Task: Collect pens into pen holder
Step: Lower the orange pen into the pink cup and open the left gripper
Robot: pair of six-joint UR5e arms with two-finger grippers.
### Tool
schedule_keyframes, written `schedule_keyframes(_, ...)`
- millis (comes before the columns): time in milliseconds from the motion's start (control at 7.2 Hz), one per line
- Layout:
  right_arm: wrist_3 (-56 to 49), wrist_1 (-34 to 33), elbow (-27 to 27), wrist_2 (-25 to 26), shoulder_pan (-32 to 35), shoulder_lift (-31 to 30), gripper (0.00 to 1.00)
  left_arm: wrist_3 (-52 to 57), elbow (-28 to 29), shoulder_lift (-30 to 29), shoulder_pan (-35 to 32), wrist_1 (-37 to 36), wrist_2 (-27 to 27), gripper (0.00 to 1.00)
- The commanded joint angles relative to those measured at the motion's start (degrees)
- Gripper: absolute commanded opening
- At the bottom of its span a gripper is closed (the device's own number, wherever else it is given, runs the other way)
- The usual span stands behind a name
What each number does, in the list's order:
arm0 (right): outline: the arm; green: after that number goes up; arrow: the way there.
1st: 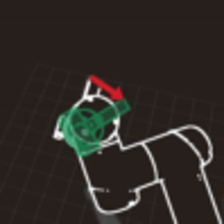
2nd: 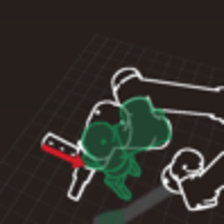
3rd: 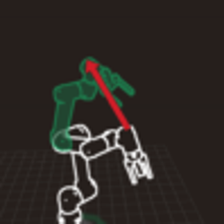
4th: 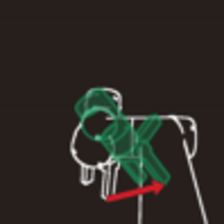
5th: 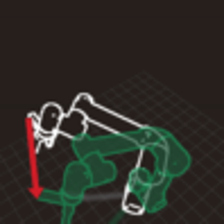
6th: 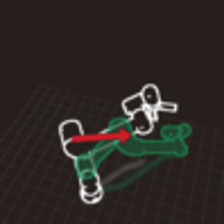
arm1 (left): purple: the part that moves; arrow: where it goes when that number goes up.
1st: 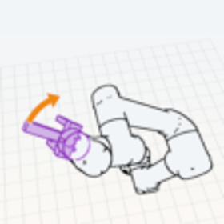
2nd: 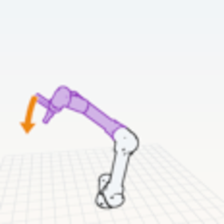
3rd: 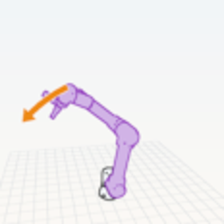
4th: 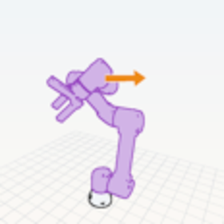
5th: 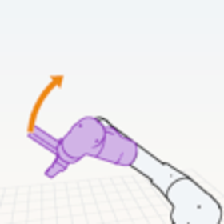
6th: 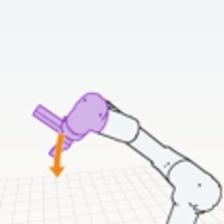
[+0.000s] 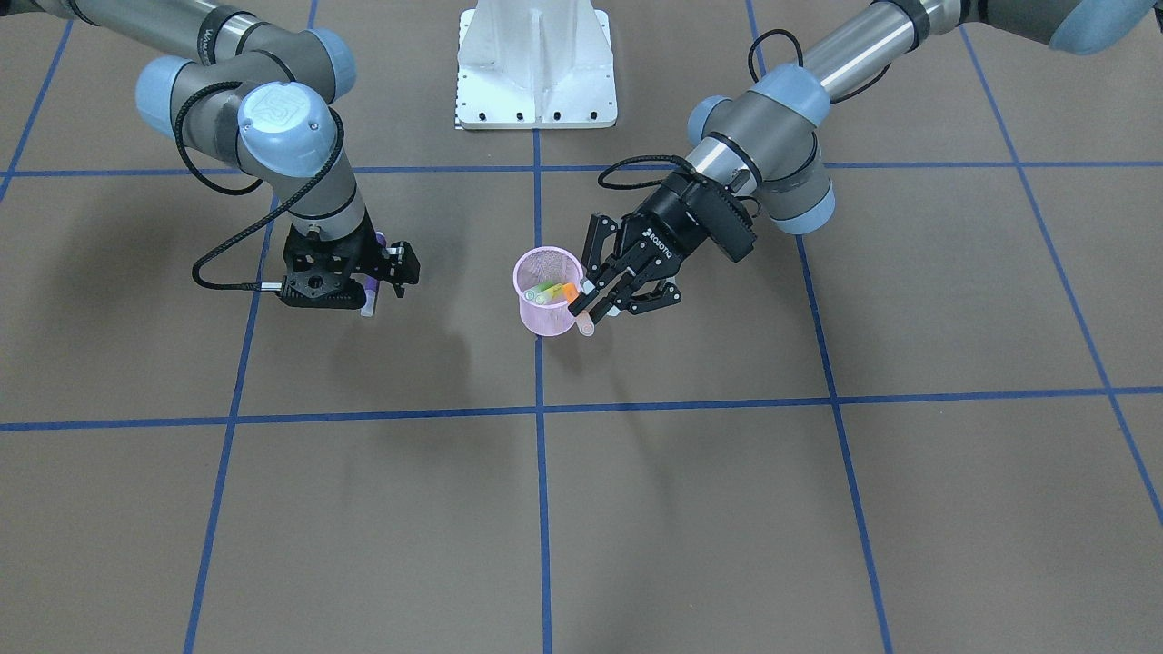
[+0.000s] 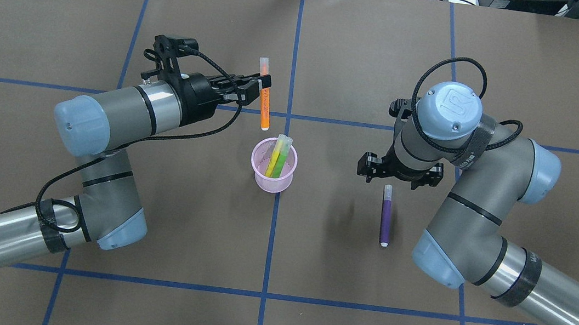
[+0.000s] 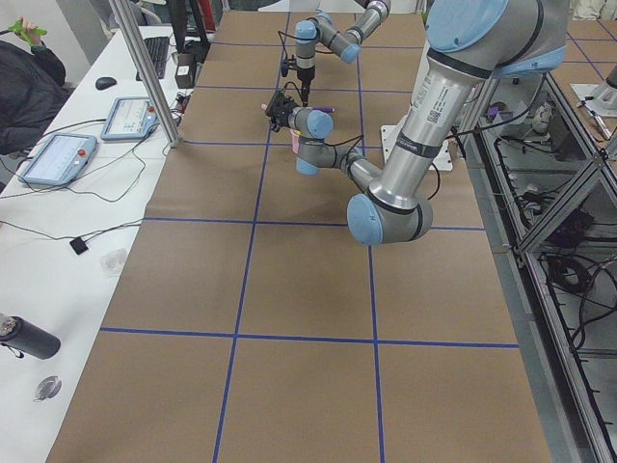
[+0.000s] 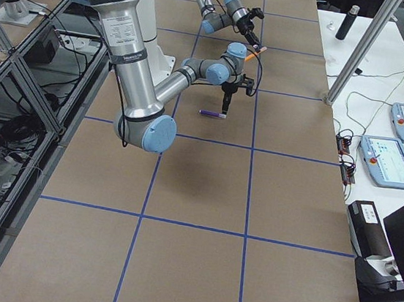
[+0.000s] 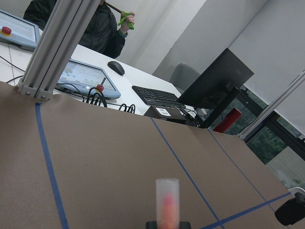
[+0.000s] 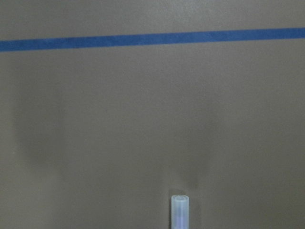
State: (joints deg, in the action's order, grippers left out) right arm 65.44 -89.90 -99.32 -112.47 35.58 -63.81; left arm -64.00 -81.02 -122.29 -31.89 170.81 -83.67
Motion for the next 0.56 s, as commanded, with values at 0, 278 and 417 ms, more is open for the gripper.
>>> schedule_keyframes(0,0.7,3.6,3.2,0.0,-0.8,-0.2,0.98,0.0,0.7,-0.1,0.7,0.1,0.0,0.00)
schedule_keyframes(278,0.8,6.0,5.0,-0.5,-0.9,-0.2,0.96,0.1,0.7,-0.1,2.3,0.1,0.3,0.00)
schedule_keyframes(417,0.8,6.0,4.8,-0.6,-0.9,-0.1,0.97,0.1,0.8,0.0,3.1,0.1,0.4,0.00)
